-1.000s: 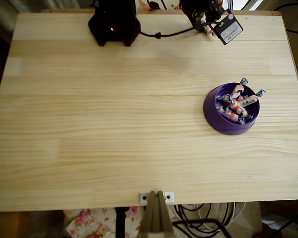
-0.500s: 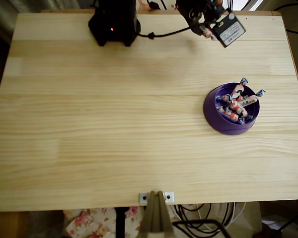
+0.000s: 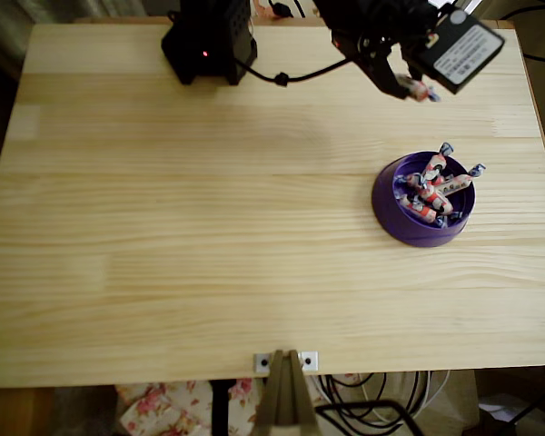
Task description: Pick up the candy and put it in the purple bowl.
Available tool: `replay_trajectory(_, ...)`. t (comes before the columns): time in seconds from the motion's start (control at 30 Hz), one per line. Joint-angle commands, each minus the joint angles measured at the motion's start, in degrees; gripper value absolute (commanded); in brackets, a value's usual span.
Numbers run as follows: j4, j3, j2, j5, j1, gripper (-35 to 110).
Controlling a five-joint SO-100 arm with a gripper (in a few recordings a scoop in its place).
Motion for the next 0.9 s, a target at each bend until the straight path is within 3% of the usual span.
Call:
replay_trajectory(0.0,-7.7,-6.3,-1.1,-3.7,2.1,0)
replay_trajectory(0.23,-16.3,-13.7,-14.9,-7.2,6.4,0)
replay_trajectory(0.37,-15.9,-20.7,-24.1,-8.0,8.5,0)
replay_trajectory(0.6,-22.4,-20.8,-29.7,-7.8,11.3,0)
replay_trajectory(0.87,-23.0,-19.9,-29.3,-6.5,11.6,1)
